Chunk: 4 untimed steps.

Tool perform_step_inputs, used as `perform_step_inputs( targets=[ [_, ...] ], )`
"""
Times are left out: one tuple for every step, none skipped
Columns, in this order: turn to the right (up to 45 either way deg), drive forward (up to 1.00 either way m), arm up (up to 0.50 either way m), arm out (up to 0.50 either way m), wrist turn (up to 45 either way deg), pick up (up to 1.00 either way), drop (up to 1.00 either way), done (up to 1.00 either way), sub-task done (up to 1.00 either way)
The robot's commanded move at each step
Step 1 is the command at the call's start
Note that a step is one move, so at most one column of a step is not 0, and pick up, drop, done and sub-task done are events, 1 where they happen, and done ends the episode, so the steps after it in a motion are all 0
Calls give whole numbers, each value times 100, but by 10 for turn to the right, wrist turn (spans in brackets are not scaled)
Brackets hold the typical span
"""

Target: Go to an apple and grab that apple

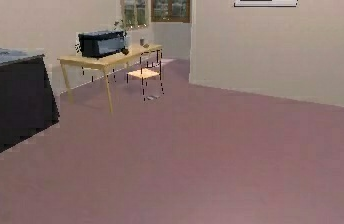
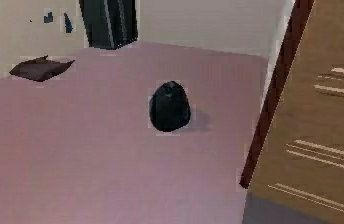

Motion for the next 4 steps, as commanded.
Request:
perform_step_inputs(
  targets=[
    [-120,0,0,0,0,0,0,0,0],
    [0,65,0,0,0,0,0,0,0],
    [-450,0,0,0,0,0,0,0,0],
    [-90,0,0,0,0,0,0,0,0]
  ],
)
